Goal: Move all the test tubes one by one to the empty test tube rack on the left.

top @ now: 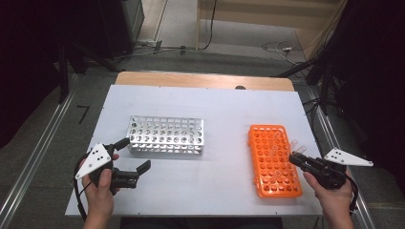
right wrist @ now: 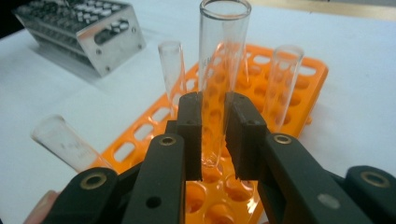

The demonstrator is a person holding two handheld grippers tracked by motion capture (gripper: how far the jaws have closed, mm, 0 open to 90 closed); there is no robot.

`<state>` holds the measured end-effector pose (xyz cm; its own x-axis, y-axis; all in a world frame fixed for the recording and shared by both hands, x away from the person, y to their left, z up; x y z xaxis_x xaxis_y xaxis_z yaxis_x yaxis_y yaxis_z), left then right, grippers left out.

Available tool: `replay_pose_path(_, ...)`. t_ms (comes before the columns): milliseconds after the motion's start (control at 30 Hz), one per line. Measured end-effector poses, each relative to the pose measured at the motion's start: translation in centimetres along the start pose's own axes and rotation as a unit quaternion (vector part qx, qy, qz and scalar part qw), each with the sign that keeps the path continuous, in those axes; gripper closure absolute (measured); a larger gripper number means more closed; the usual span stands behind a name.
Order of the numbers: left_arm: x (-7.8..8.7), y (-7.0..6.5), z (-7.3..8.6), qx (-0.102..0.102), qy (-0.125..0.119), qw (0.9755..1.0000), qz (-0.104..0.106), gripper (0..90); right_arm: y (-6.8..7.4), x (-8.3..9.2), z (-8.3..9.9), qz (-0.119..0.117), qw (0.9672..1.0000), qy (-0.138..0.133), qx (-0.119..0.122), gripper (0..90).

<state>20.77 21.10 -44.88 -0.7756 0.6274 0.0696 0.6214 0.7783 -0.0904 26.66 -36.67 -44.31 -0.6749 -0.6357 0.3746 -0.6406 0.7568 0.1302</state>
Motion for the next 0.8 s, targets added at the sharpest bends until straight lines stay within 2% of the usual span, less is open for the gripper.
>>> replay_pose_path(133, 0.0, -0.3, -0.4, 0.003, -0.008, 0.9999, 0.012, 0.0, 0.5, 0.2, -0.8, -0.001, 0.9999, -0.011, 0.0, 74.2)
replay_pose_path(167, 0.0, -0.4, -0.4, 0.005, -0.008, 0.9998, 0.015, 0.0, 1.1, 0.2, -1.5, -0.006, 0.9999, -0.013, 0.007, 74.2)
replay_pose_path(467, -0.8, -1.6, -0.9, -0.002, 0.004, 0.9997, 0.024, 0.0, 3.5, -0.3, -3.7, -0.025, 0.9992, -0.022, 0.021, 74.2)
replay_pose_path(700, -1.4, -2.4, -1.3, 0.001, 0.014, 0.9996, 0.024, 0.0, 5.8, -1.3, -4.6, -0.051, 0.998, -0.019, 0.033, 74.2)
replay_pose_path(800, -1.7, -2.9, -1.4, 0.004, 0.018, 0.9995, 0.028, 0.0, 7.6, -2.2, -4.9, -0.07, 0.9967, -0.014, 0.039, 74.2)
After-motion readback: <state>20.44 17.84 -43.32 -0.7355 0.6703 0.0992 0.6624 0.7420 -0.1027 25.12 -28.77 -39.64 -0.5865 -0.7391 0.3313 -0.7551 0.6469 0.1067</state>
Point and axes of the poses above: each handheld gripper's, and its own axes: x roughly backward along the jaws, z roughly out of its underside, y roughly to its left, the point moved 1 cm from there along -x, roughly forward along the jaws, and after that the axes turned 6 degrees about -y, right-handed, at the moved point
